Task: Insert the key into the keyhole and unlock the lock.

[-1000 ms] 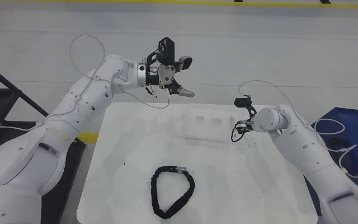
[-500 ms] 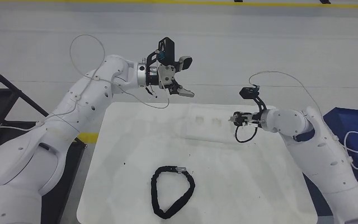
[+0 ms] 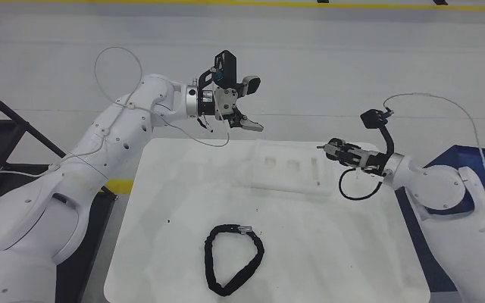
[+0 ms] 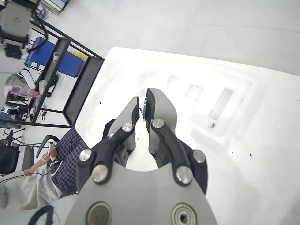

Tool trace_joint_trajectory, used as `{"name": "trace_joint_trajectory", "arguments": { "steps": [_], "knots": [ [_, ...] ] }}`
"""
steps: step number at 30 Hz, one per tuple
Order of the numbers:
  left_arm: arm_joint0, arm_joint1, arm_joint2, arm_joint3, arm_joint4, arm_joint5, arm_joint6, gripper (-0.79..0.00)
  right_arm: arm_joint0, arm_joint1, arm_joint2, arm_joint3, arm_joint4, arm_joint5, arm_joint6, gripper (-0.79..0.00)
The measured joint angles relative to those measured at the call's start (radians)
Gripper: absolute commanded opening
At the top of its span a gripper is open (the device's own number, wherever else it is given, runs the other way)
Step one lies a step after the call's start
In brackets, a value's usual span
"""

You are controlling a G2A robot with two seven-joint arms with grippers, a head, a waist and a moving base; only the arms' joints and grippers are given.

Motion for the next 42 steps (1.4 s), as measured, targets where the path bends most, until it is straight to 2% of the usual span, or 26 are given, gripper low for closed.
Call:
{"name": "trace_joint_trajectory", "arguments": {
  "steps": [9,28,34,37,42],
  "knots": [
    [0.000,0.000,0.000,0.000,0.000,0.000,0.000,0.000,-0.092,0.009,0.114,0.021,0.098,-0.091,-0.068,-0.785],
    [0.000,0.000,0.000,0.000,0.000,0.000,0.000,0.000,-0.092,0.009,0.114,0.020,0.097,-0.091,-0.068,-0.785],
    [0.076,0.006,0.000,-0.025,-0.044,0.000,-0.050,0.000,-0.093,0.009,0.114,0.020,0.097,-0.091,-0.068,-0.785],
    [0.105,0.021,0.041,-0.106,-0.057,0.000,-0.107,0.000,-0.092,0.009,0.114,0.020,0.097,-0.091,-0.068,-0.785],
    [0.147,0.075,0.114,-0.205,-0.024,0.000,-0.075,0.000,-0.092,0.009,0.114,0.020,0.097,-0.091,-0.068,-0.785]
  ]
}}
